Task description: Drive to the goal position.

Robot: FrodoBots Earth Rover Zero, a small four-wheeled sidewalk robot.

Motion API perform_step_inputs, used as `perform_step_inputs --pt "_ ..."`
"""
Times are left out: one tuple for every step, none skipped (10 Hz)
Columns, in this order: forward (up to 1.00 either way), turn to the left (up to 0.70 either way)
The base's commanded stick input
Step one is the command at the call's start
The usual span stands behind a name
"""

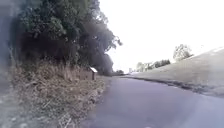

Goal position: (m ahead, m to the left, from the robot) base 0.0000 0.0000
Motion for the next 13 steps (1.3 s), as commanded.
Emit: perform_step_inputs --pt "0.00 0.00" --pt "0.00 0.00" --pt "0.00 0.00" --pt "0.00 0.00" --pt "0.00 0.00" --pt "0.00 0.00" --pt "0.00 0.00" --pt "-0.45 0.00" --pt "-0.45 0.00" --pt "-0.45 0.00" --pt "-0.45 0.00" --pt "-0.45 0.04" --pt "-0.45 0.16"
